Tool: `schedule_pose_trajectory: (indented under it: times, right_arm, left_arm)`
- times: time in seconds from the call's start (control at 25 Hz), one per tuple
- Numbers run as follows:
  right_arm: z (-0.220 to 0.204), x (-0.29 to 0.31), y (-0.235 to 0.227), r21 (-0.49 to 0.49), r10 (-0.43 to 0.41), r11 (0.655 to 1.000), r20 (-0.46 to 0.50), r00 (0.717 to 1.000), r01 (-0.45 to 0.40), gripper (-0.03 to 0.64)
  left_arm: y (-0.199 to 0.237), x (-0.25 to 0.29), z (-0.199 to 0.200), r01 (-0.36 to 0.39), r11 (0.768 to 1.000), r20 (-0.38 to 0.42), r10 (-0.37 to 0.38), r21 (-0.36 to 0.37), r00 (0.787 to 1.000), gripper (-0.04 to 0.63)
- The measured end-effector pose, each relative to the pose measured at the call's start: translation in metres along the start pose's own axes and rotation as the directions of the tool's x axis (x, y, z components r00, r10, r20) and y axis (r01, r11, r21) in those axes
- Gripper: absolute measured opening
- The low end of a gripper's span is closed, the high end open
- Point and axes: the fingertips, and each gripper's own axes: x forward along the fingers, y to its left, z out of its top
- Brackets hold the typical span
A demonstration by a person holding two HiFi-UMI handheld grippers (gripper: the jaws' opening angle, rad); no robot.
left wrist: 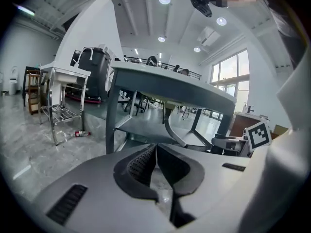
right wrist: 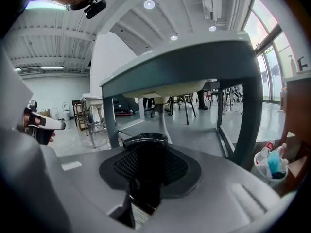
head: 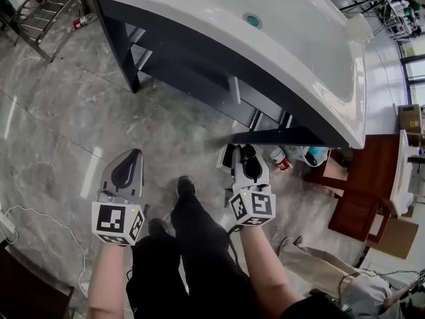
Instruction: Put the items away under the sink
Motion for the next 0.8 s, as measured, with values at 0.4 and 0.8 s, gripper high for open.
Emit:
schedule_pose_trajectory:
  times: [0.4, 0.8]
  right_arm:
    - [-0.085, 0.081, -0.051, -0.006, -0.018, 1.000, 0.010, 1.000, 0.018, 0.097]
    - [-0.151, 0.165, -0.088, 0.029, -0.037, 0.999, 0.065, 0.997, 0.035, 0.097]
  left_arm:
    - [0.018, 0.109, -0.057, 0.090, 0.994, 0.032, -0.092, 0.067, 0.995, 0.015]
    - [0.056, 0.187, -0.101, 0.096, 0.990, 0.092, -0.106, 0.104, 0.990, 0.015]
